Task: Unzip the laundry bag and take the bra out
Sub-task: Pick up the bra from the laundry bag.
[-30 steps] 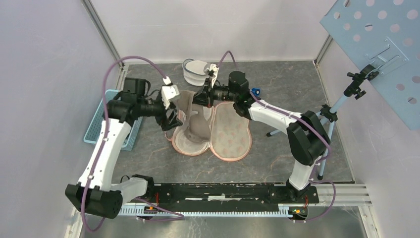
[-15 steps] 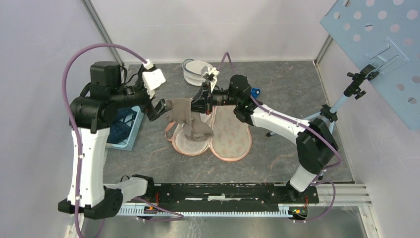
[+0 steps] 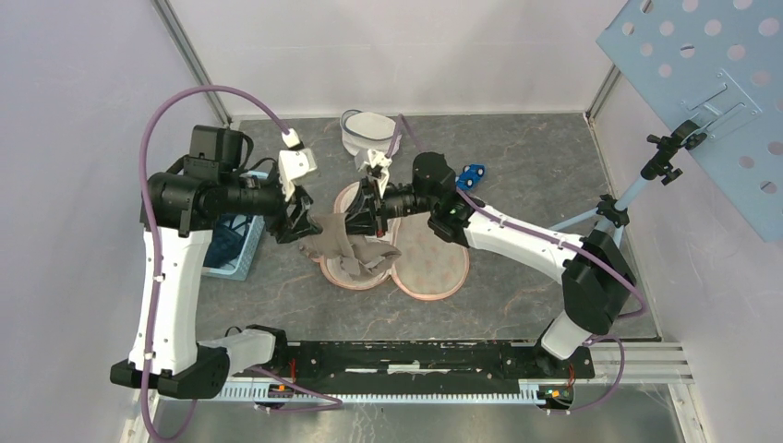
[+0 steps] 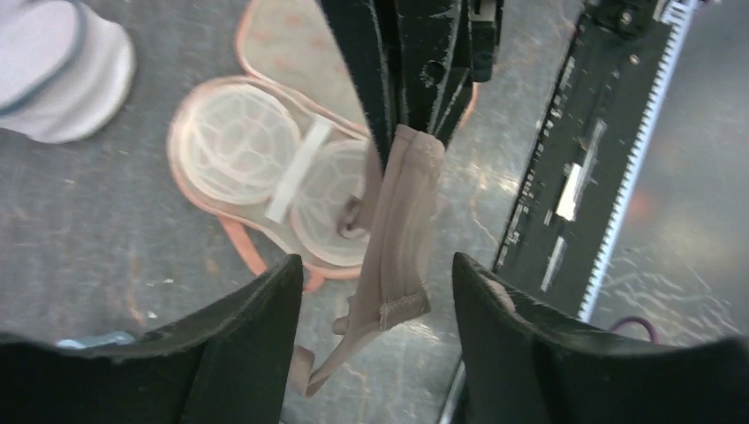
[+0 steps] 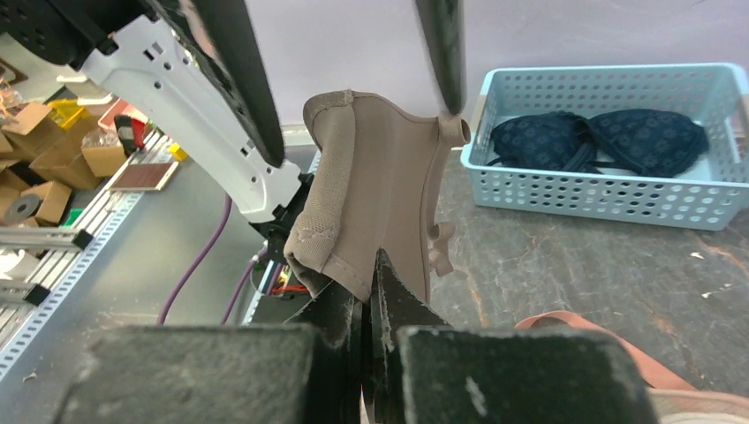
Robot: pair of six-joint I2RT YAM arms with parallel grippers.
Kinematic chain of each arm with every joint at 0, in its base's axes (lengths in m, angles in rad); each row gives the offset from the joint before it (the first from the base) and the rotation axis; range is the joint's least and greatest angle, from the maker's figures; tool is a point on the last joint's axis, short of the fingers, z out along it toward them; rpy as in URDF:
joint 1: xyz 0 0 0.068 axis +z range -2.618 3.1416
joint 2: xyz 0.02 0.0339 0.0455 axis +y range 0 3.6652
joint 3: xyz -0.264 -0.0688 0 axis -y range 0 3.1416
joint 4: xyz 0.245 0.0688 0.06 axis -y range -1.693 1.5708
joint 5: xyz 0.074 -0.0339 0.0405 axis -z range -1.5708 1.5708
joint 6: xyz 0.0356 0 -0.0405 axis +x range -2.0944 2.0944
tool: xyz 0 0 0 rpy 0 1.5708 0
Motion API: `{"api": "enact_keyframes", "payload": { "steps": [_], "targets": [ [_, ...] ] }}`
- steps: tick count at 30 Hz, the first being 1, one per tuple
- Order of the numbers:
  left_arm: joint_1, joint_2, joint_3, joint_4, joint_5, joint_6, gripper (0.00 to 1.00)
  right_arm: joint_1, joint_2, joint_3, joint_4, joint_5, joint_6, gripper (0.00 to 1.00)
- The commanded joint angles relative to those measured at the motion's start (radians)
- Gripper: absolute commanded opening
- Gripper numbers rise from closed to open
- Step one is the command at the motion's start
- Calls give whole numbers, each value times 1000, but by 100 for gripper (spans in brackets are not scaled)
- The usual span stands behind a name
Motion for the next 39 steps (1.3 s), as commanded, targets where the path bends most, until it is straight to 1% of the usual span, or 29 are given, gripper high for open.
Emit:
{"api": "enact_keyframes", "payload": {
  "steps": [1,4,8,11,12,16,17,18,19,20,21,24,25,28,29,31,32,36,39],
  "targets": [
    [-23,-22,-63,-141,38,100,63,31,-40,36,-44,-7,-79,0],
    [-24,-39,-87,-149,33,102,51,48,-38,48,-85,-2,-121,0],
    [-29,-43,-100,-181,36,108,44,70,-32,58,-107,-6,-141,0],
    [-32,-35,-105,-199,40,95,31,82,-29,68,-135,-11,-175,0],
    [-32,-37,-112,-198,50,93,30,84,-31,69,-138,-12,-180,0],
    [-38,-59,-154,-198,97,95,30,87,-33,67,-139,-17,-185,0],
    [-39,-60,-164,-198,100,89,28,88,-34,64,-141,-19,-187,0],
    [-39,-58,-172,-199,98,83,19,87,-36,63,-145,-19,-190,0],
    [-39,-53,-177,-196,87,70,6,87,-37,61,-153,-21,-200,0],
    [-38,-49,-183,-175,70,34,2,85,-38,61,-164,-21,-204,4],
    [-38,-49,-188,-150,48,-22,2,80,-42,60,-165,-25,-195,13],
    [-37,-83,-204,-47,2,-206,2,34,-54,30,-99,-46,-121,47],
    [-36,-110,-222,14,-19,-278,2,16,-66,22,-94,-39,-120,54],
    [-36,-183,-274,185,-115,-431,2,-45,-90,7,-93,-26,-116,64],
    [-36,-198,-279,231,-154,-474,2,-64,-94,5,-97,-24,-109,70],
    [-36,-203,-269,278,-227,-548,2,-108,-103,0,-105,-22,-93,81],
    [-36,-195,-257,290,-256,-583,2,-133,-109,-4,-106,-21,-87,85],
    [-36,-162,-212,367,-429,-747,2,-217,-140,-25,-107,-12,-84,93],
    [-35,-139,-178,427,-581,-888,2,-261,-167,-32,-124,-13,-91,94]
  ]
}}
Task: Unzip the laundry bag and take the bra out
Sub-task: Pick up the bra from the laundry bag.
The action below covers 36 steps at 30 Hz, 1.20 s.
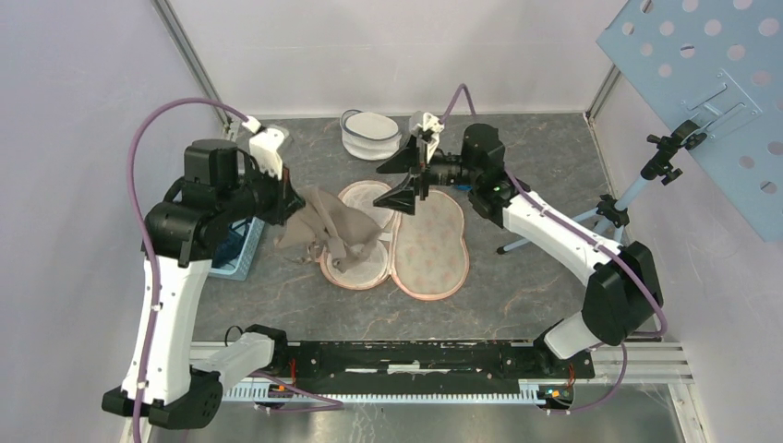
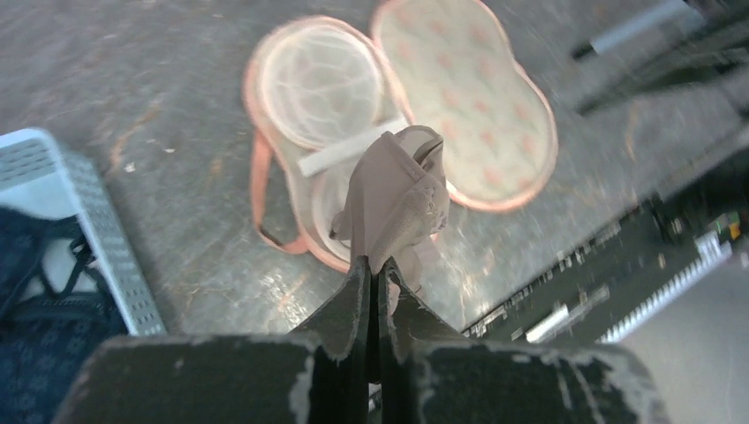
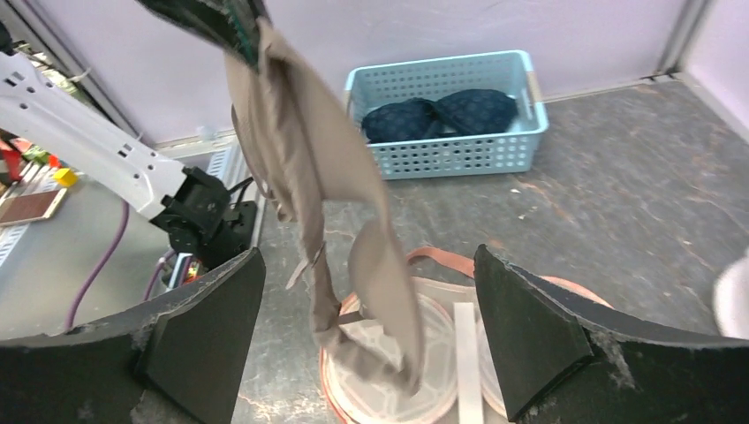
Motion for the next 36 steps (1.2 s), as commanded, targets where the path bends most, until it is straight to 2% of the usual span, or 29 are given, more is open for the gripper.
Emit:
{"api": "enact_keyframes", "payload": {
  "steps": [1,10,19,26,32,36],
  "targets": [
    [-1,39,73,189,-283,-297,2,-46,-70,-13,-1,5,-5,94],
    [64,146,248,258,-557,-488,2,-108,-158,-40,-122,28,-127,98],
    [171,242,355,353,-711,-659,2,-117,-201,-93,-171,53,-186,98],
    [259,303,447,333,-848,-750,2,-121,-199,-78,-177,53,-190,98],
    [339,333,442,290,-876,-813,2,-122,-188,-81,-146,45,-154,98],
    [403,342,420,278,-824,-863,2,-122,-192,-89,-144,38,-149,98]
  ]
}}
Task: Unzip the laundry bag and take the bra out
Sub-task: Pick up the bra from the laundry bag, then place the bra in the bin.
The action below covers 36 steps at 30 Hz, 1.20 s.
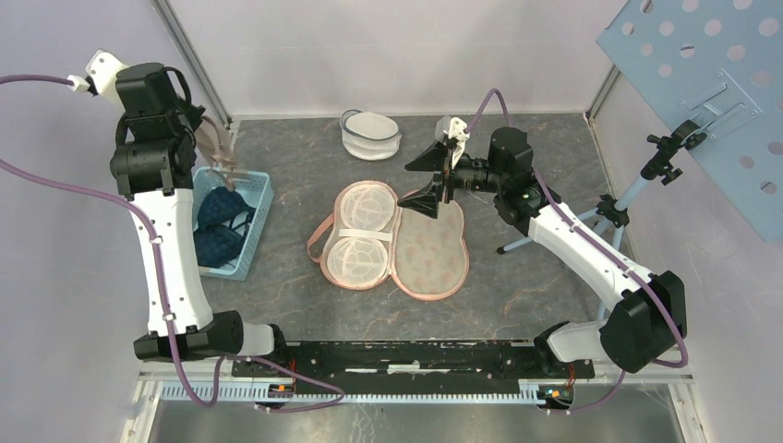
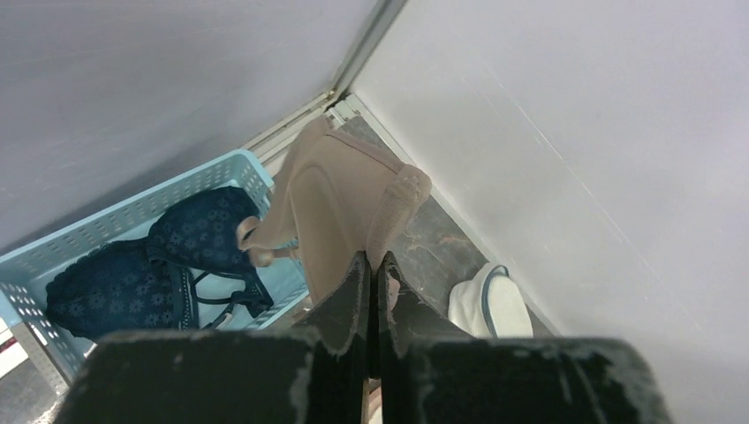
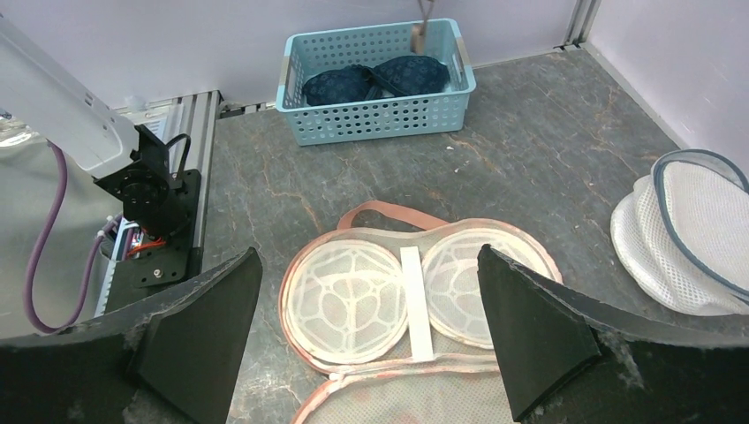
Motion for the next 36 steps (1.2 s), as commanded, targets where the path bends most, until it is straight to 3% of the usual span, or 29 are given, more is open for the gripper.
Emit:
{"api": "enact_keyframes", "payload": {
  "steps": [1,12,17,28,36],
  "targets": [
    [72,10,-9,3,38,-130,2,-3,-20,-4,39,-13,21,98],
    [207,-5,-188,131,237,-231,2,-4,-37,-34,55,-28,36,98],
    [220,9,-254,216,323,-262,2,-7,-29,-38,55,-25,38,98],
    [278,31,-389,320,395,-395,2,-18,-6,-37,58,-23,46,98],
    [347,3,-517,349,432,-397,2,-19,-9,-53,68,-25,54,98]
  ]
}}
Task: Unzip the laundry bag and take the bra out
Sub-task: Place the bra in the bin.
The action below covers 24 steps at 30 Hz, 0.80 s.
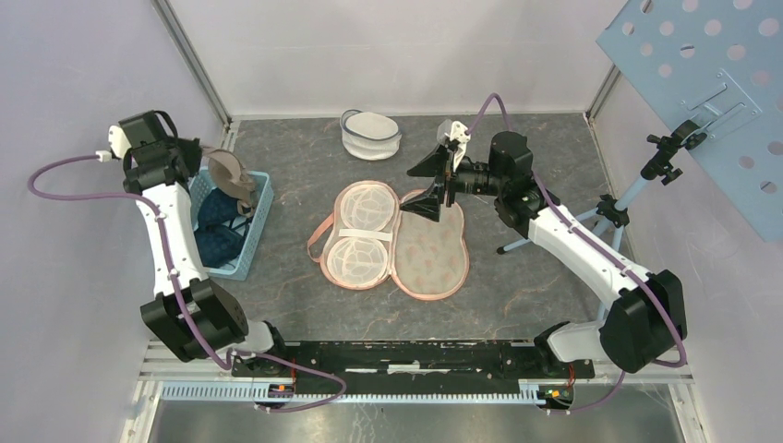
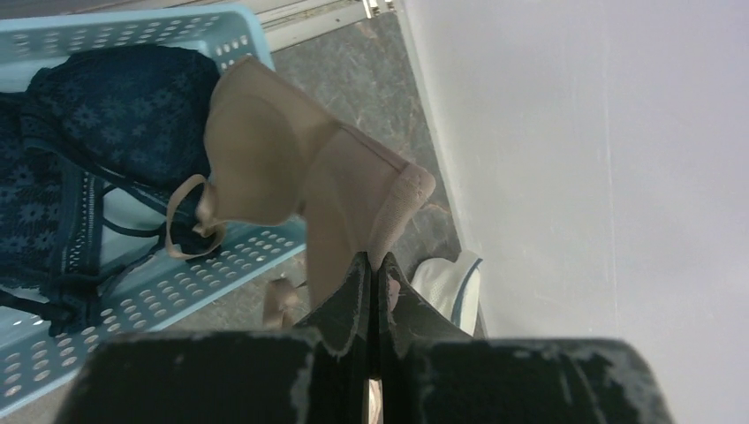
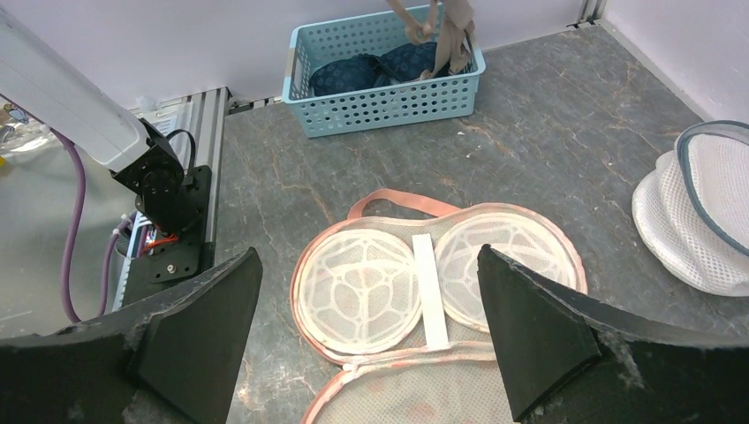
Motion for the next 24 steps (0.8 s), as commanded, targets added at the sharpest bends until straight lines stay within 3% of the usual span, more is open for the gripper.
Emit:
{"api": "enact_keyframes", "payload": {
  "steps": [1,24],
  "targets": [
    [50,-36,-59,75,56,-40,2,-4,-9,-12,46,-9,14,98],
    [346,-190,-291,-7,178,172,2,-9,-13,-25,68,-17,28,98]
  ]
}}
